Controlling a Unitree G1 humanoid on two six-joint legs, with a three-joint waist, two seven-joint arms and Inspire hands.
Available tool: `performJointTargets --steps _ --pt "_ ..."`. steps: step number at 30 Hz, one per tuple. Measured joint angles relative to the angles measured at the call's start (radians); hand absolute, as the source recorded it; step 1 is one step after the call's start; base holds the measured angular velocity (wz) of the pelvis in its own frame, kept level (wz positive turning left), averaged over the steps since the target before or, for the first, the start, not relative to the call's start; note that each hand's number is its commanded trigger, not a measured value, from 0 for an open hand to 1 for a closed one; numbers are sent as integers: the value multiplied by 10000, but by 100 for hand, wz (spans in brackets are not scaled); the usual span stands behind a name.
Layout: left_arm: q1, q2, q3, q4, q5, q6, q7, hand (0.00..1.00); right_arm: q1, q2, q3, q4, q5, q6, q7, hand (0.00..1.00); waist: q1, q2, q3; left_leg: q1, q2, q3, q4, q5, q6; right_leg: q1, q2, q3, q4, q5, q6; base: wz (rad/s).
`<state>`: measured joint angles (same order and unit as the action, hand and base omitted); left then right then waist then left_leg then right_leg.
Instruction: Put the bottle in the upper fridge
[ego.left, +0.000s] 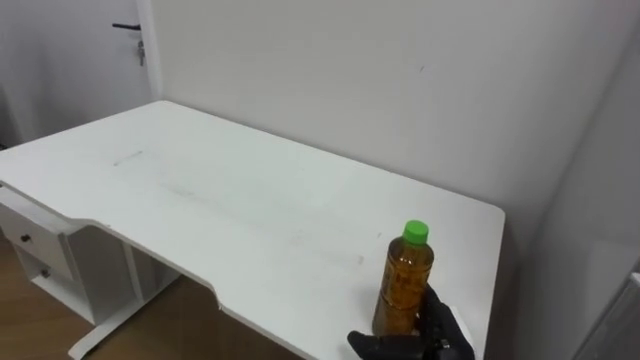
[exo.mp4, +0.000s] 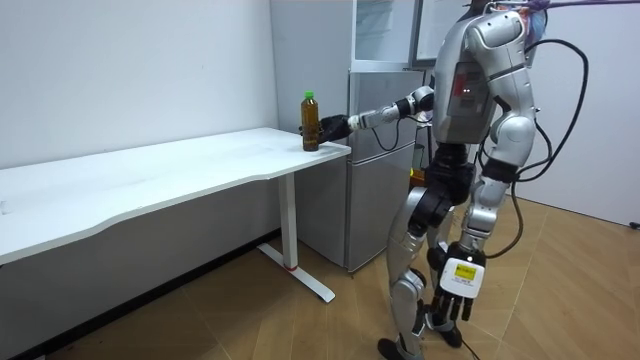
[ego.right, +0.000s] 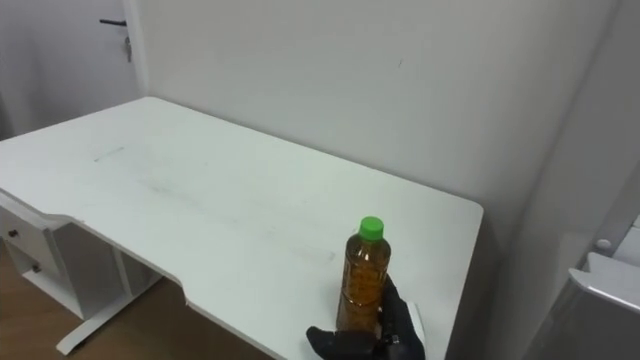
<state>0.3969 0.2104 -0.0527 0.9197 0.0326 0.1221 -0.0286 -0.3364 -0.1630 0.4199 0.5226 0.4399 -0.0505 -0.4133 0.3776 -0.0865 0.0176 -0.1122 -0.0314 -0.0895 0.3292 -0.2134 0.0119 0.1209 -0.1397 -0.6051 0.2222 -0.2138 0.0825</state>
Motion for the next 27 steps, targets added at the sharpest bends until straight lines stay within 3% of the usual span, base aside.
performJointTargets --steps 14,26,27 --pt "248 64 -75 26 -428 -62 203 0 -10 127 2 42 432 -125 -750 0 174 -79 -44 37 -18 -61 -16 19 -5 65 4 -89 -11 0 0 1" --pt "328 76 -106 38 -1097 -205 204 0 -571 134 1 20 431 -215 -1467 0 303 -150 32 3 -7 -63 -22 27 -16 43 15 -108 -22 0 0 0" --pt "328 87 -106 39 -1102 -205 204 0 -683 134 1 12 431 -250 -1532 7 305 -155 36 2 -7 -63 -25 27 -16 41 15 -109 -23 0 0 0"
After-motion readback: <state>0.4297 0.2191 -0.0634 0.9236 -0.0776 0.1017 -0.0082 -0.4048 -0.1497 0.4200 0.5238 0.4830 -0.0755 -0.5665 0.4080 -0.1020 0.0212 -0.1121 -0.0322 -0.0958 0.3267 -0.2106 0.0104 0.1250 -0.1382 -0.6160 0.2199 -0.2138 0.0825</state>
